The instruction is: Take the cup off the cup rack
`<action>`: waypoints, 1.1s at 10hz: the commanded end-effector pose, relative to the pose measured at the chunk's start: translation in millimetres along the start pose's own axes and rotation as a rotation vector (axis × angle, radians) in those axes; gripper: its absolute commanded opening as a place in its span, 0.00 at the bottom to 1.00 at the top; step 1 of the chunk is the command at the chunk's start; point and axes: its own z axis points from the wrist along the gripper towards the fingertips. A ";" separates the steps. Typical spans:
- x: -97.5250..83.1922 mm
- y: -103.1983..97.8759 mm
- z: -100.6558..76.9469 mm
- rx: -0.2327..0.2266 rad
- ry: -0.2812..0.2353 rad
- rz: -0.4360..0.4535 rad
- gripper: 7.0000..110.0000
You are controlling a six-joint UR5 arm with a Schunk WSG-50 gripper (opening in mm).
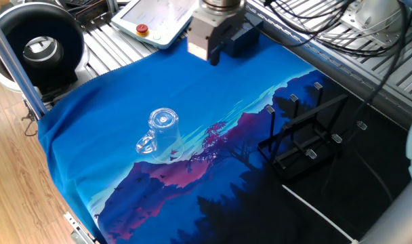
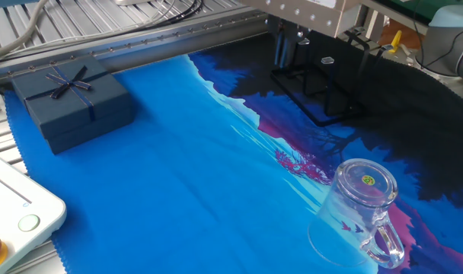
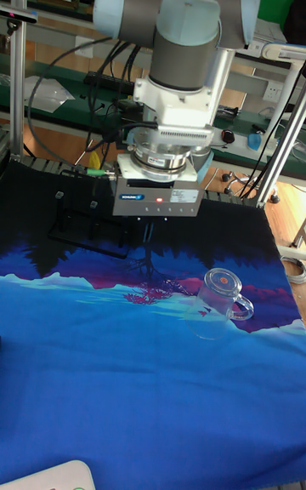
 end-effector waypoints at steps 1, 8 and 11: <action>23.7 -3.6 8.5 -0.030 -0.010 0.011 0.00; 39.4 7.3 61.9 -0.030 -0.037 -0.016 0.00; 33.8 21.3 65.6 -0.045 -0.029 0.012 0.00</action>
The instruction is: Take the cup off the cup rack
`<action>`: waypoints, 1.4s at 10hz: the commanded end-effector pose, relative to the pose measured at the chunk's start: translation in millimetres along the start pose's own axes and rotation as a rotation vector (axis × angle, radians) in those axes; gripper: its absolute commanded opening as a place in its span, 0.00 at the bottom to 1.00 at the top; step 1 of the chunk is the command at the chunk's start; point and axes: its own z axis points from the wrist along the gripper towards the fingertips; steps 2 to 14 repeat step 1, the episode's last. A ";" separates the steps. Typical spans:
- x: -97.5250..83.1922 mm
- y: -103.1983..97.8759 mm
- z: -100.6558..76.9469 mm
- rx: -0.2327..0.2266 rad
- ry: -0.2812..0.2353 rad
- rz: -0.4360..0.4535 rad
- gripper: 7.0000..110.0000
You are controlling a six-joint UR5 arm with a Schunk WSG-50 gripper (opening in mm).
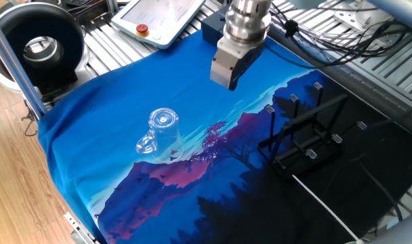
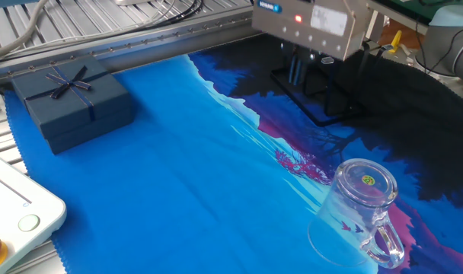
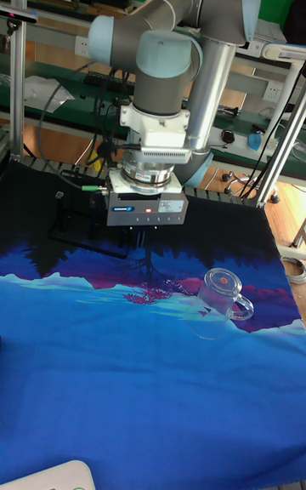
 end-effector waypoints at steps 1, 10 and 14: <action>-8.5 13.2 9.4 -0.003 -0.017 0.022 0.00; -8.5 13.2 9.4 -0.003 -0.017 0.022 0.00; -8.5 13.2 9.4 -0.003 -0.017 0.022 0.00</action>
